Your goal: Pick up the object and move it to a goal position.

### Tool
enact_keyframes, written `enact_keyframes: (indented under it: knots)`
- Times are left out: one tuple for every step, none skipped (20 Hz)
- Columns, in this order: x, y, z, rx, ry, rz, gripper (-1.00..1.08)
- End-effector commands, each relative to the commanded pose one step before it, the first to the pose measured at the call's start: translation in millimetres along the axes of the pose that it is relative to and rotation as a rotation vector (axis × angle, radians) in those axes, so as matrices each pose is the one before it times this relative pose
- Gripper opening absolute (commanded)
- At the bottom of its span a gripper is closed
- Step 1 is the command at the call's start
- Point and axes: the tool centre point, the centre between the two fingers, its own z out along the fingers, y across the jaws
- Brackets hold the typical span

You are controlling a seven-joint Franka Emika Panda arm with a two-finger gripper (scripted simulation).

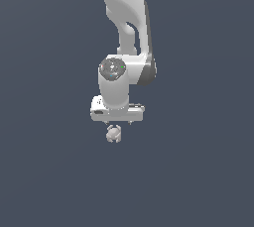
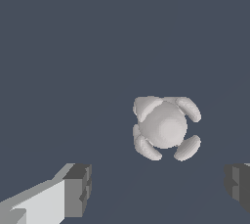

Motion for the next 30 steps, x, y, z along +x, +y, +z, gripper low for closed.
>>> enact_keyframes:
  knots:
    - [7.21,9.14,9.91,0.00007,0.00195,0.00434,1.0]
    - [2.1,2.83,3.24,0.0,0.0004,0.00132,1.0]
    - [1.8,2.61,2.85,-0.00001,0.0004,0.00132,1.0]
    - [1.53,2.27,2.49,-0.00001,0.00035,0.00114,1.0]
    - [1.28,1.9,2.12,-0.00001,0.00029,0.00093,1.0]
    - [1.04,1.49,1.77,-0.00001,0.0002,0.00066,1.0]
    - [0.79,1.26,1.35,-0.00001,0.0002,0.00066,1.0]
    - [0.6,0.59,1.06,0.0,0.0,0.0,1.0]
    - [0.3,0.79,0.5,-0.00002,0.0002,0.00066,1.0]
    - [0.12,0.12,0.21,0.0,0.0,0.0,1.0]
    - [-1.05,-0.44,-0.7,-0.00014,-0.00111,0.00044,1.0]
    - [0.0,0.0,0.38,0.0,0.0,0.0,1.0]
    - [0.0,0.01,1.13,0.0,0.0,0.0,1.0]
    - [0.0,0.02,1.88,0.0,0.0,0.0,1.0]
    - [0.0,0.03,2.63,0.0,0.0,0.0,1.0]
    - [-0.02,0.04,3.37,0.0,0.0,0.0,1.0]
    - [-0.04,0.05,4.1,0.0,0.0,0.0,1.0]
    - [-0.06,0.05,4.81,0.0,0.0,0.0,1.0]
    - [-0.13,-0.03,5.07,0.00011,0.00067,-0.00015,1.0]
    - [-0.11,0.07,6.06,0.0,0.0,0.0,1.0]
    - [-0.09,0.06,5.52,0.0,0.0,0.0,1.0]
    - [-0.05,0.05,4.72,0.0,0.0,0.0,1.0]
    - [0.01,0.05,3.92,0.0,0.0,0.0,1.0]
    - [0.09,0.05,3.11,0.0,0.0,0.0,1.0]
    - [0.19,0.05,2.31,0.0,0.0,0.0,1.0]
    - [0.29,0.05,1.51,0.0,0.0,0.0,1.0]
    - [0.38,0.04,0.71,0.0,0.0,0.0,1.0]
    - [0.4,0.04,0.01,0.0,0.0,0.0,1.0]
    - [0.16,0.01,-0.13,0.0,0.0,0.0,1.0]
    - [0.0,0.0,0.0,0.0,0.0,0.0,-1.0]
